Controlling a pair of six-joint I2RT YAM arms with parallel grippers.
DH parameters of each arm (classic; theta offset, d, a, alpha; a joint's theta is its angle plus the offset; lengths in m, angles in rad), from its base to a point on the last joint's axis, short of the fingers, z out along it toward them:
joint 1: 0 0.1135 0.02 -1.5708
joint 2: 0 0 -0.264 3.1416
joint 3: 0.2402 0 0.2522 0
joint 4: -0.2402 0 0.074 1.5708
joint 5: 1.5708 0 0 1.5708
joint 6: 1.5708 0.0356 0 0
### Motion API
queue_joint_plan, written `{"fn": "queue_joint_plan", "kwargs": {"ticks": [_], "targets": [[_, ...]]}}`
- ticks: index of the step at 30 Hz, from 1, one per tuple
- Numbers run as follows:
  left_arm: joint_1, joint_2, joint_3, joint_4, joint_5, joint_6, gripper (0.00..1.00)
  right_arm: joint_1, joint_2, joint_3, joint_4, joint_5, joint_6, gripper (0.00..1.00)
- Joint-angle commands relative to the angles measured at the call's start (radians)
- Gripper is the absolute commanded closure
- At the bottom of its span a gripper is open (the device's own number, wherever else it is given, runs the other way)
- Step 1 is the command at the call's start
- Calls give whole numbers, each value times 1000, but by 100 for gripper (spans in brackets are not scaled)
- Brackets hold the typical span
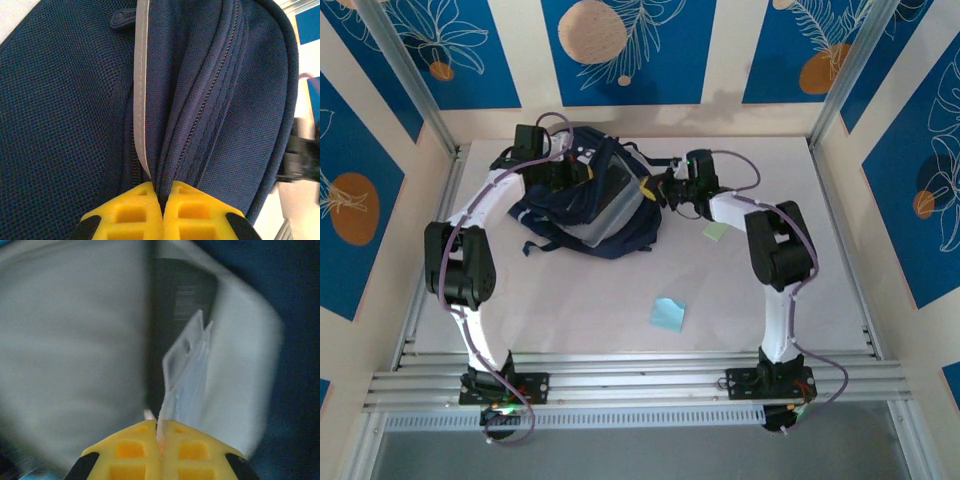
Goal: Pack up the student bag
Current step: Place the loose stationery in the student bag.
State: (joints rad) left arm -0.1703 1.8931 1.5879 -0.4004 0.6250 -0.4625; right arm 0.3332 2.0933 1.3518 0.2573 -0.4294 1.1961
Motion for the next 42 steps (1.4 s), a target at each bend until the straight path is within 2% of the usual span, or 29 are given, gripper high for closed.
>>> {"fn": "queue_joint_plan", "kwargs": {"ticks": [1,5,8,9,10,15,18,20,26,27,33,38,42], "targets": [[23,-61,-3,24,18,1,100,3,14,7,-88,35,5,100],[22,-73,-9,18,15,2,100,16,36,88,-249,105,-65,98],[22,-75,-9,19,18,-2,100,38,36,161,-364,114,-129,65],[22,-75,-11,20,17,-5,100,46,24,166,-389,124,-148,56],[22,-75,-13,23,18,-9,100,54,11,164,-406,132,-163,51],[20,-84,-38,59,24,-33,100,95,-55,98,-458,144,-189,46],[18,-83,-52,72,27,-41,100,116,-48,70,-418,129,-165,49],[16,-81,-57,79,31,-44,100,126,-23,87,-397,111,-150,55],[5,-80,-69,86,51,-55,100,138,39,159,-327,81,-115,97],[4,-81,-69,90,62,-62,100,136,35,156,-294,76,-106,100],[3,-91,-27,61,80,-62,100,119,-65,60,-94,26,-20,100],[6,-67,61,-5,79,-31,100,115,-153,-22,-20,8,8,100],[6,-47,128,-63,79,-6,100,112,-155,-36,48,-20,51,100]]}}
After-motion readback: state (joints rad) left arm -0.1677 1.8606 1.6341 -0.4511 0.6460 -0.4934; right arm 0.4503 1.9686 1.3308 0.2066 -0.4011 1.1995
